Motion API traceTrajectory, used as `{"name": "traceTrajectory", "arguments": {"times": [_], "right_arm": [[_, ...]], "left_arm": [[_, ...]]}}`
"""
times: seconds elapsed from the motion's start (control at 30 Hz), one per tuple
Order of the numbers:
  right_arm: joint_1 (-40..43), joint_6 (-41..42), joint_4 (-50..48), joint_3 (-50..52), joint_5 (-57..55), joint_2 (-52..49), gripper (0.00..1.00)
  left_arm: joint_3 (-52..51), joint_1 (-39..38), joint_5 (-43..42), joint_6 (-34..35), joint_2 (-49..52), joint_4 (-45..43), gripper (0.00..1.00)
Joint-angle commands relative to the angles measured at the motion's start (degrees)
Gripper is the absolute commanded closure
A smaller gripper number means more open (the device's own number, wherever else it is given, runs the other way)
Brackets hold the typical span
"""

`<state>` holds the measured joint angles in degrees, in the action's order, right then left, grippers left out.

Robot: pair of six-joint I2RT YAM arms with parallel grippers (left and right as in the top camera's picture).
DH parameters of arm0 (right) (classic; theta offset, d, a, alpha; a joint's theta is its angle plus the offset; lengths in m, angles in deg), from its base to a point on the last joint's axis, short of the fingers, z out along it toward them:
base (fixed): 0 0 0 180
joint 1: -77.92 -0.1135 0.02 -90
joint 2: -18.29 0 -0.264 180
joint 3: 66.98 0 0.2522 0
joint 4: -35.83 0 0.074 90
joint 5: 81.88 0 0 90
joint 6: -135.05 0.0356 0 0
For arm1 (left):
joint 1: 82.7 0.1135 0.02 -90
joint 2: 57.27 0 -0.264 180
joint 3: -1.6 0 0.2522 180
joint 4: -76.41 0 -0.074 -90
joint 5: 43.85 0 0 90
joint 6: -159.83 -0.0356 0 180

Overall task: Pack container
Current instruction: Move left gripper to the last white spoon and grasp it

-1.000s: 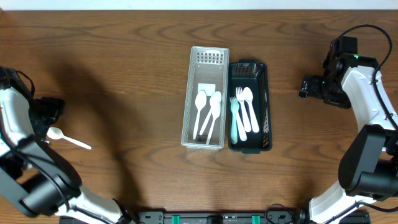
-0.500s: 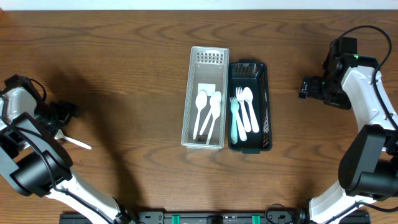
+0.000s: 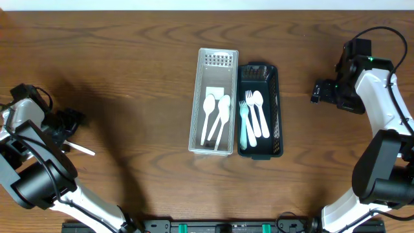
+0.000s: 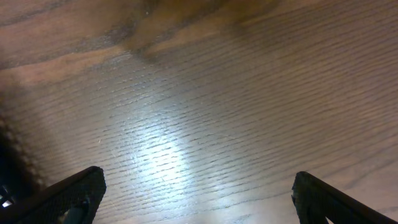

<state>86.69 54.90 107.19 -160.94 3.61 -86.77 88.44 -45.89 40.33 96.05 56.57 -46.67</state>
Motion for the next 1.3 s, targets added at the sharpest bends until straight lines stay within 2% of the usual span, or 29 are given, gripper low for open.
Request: {"name": "traceTrajectory", "arguments": {"times": [0.0,0.03,0.17,0.27,0.33,0.43,0.47,0.8,0.93,1.13,1.27], "right_arm": [[0.4,0.4,-0.1,-0.5,-0.2,1.2,0.01],[0.4,0.4,-0.1,-0.5,-0.2,1.2,0.01],[0.4,0.4,0.0,-0.5,-0.2,1.2,0.01],[0.4,0.4,0.1,-0.5,-0.2,1.2,0.01],[0.4,0.3,0.1,-0.5,-0.2,1.2,0.01],[0.4,0.3,0.1,-0.5,-0.2,1.2,0.01],[0.4,0.3,0.1,-0.5,-0.2,1.2,0.01],[0.4,0.4,0.0,-0.5,-0.2,1.2,0.01],[0.4,0.3,0.0,-0.5,-0.2,1.2,0.01],[0.4,0.4,0.0,-0.5,-0.2,1.2,0.01],[0.4,0.4,0.1,-0.5,-0.1,1.2,0.01]], "left_arm": [[-2.9,0.2,-1.1,-0.9,2.8,0.1,0.00],[-2.9,0.2,-1.1,-0.9,2.8,0.2,0.04],[-2.9,0.2,-1.1,-0.9,2.8,0.2,0.40],[-2.9,0.2,-1.1,-0.9,2.8,0.2,0.61],[-2.9,0.2,-1.1,-0.9,2.8,0.2,0.67],[-2.9,0.2,-1.1,-0.9,2.8,0.2,0.81],[-2.9,0.2,-1.1,-0.9,2.8,0.2,0.93],[-2.3,-0.4,-1.3,-1.0,2.3,2.8,0.94],[-0.6,-3.4,-1.5,-4.2,-1.2,5.7,0.94],[1.4,-14.9,-1.5,-7.6,-14.7,6.2,0.94],[2.2,-26.8,-1.4,-8.9,-24.0,4.7,0.94]]}}
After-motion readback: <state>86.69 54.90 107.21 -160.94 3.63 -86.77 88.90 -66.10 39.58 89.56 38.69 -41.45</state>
